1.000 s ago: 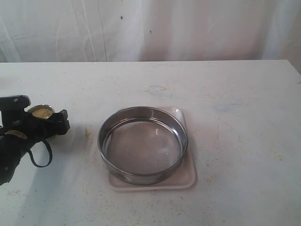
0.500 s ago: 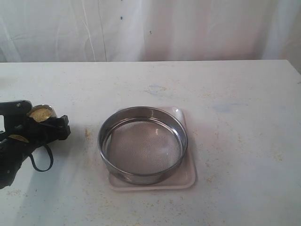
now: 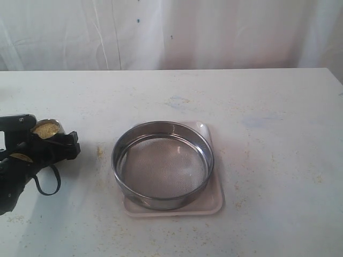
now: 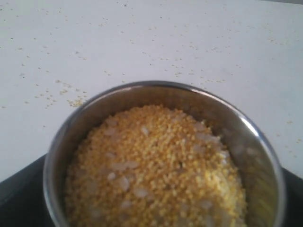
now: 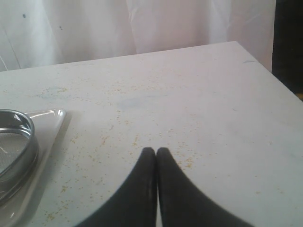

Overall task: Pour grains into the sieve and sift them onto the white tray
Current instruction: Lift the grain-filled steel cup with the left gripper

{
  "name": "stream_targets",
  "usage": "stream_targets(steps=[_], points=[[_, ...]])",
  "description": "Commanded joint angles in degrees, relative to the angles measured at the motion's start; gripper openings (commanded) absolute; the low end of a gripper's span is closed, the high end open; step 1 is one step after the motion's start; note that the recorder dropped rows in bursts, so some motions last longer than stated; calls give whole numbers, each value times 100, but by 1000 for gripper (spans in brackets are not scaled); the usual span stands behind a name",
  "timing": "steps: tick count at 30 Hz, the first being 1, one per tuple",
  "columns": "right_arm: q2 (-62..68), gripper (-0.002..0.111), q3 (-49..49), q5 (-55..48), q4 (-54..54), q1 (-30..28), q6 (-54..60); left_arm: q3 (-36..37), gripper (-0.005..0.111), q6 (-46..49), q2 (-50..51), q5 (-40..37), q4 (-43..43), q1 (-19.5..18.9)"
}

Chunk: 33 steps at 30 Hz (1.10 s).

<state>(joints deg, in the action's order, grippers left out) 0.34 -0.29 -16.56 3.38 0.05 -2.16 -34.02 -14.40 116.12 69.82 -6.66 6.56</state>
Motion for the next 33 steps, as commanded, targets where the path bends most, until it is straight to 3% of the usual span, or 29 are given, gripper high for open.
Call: stream_targets(steps=[1,23,28,33], points=[[-34,0,29,30,-49,-5,-5,-10,97,1,-13,14,-98,9],[-34,0,29,30,-49,-5,-5,-147,96,25,-26,14,-123,9],[-34,0,29,30,-49,-5,-5,-147,73,25,-26,14,-123,9],[-34,0,29,30,-49,-5,-5,-147,36,87,-26,14,-123,9]])
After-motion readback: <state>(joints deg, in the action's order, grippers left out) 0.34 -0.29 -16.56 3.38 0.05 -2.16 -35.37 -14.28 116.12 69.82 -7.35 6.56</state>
